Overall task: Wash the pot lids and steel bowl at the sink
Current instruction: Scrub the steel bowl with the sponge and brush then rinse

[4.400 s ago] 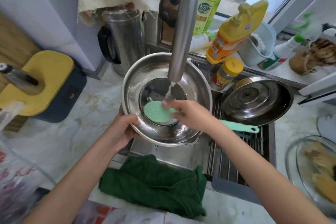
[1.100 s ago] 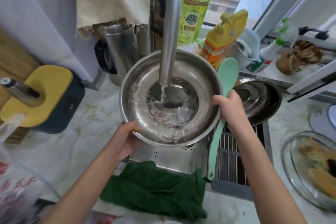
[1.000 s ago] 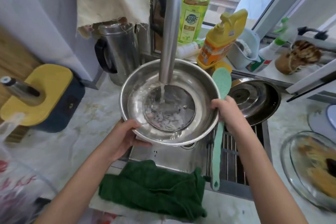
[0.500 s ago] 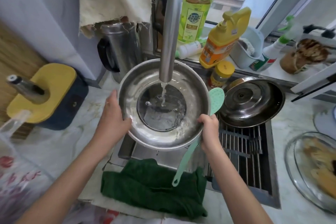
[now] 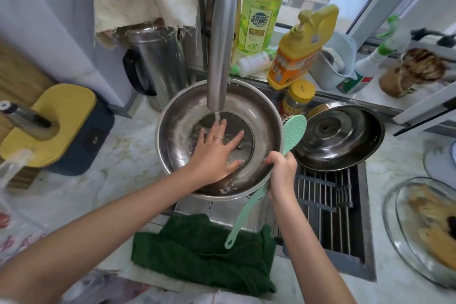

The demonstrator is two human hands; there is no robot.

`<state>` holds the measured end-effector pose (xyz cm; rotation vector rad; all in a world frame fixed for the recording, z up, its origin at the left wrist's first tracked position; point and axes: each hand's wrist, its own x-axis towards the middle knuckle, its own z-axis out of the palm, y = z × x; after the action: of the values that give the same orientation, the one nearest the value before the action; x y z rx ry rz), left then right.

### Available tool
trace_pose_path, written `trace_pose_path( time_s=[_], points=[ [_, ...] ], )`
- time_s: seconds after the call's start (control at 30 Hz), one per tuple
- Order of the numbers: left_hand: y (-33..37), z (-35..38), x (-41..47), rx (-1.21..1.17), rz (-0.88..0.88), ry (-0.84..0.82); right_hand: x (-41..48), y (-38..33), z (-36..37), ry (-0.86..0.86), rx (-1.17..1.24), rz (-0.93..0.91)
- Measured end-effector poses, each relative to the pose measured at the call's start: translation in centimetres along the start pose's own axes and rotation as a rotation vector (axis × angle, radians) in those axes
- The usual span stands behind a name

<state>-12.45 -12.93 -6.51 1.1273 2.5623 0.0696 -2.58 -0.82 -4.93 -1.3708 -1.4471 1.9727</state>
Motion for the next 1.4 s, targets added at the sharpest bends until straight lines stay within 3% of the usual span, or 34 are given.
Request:
trace_pose_path(
  time_s=[0.67, 0.93, 1.1, 1.27, 1.4],
  points=[
    [-1.4, 0.7, -1.6, -0.184, 0.021, -0.022, -1.2, 1.0, 0.3, -0.026, 0.024, 0.073],
    [-1.5, 0.8, -2.3, -0.238, 0.069, 0.011, -1.7, 0.7, 0.1, -0.045, 0.016, 0.003],
    [-1.8, 1.0, -2.2, -0.122, 0.041, -0.003, -1.8, 0.5, 0.4, -0.046, 0.010, -0.036],
    [-2.1, 1.2, -2.7, -0.114, 0.171, -0.116, -1.9, 0.4, 0.2, -0.038, 0.016, -0.013],
    [-3.2, 1.7, -0.9, 0.182, 0.282, -0.025, -1.6, 0.2, -0.3, -0.066, -0.087, -0.015]
  ],
)
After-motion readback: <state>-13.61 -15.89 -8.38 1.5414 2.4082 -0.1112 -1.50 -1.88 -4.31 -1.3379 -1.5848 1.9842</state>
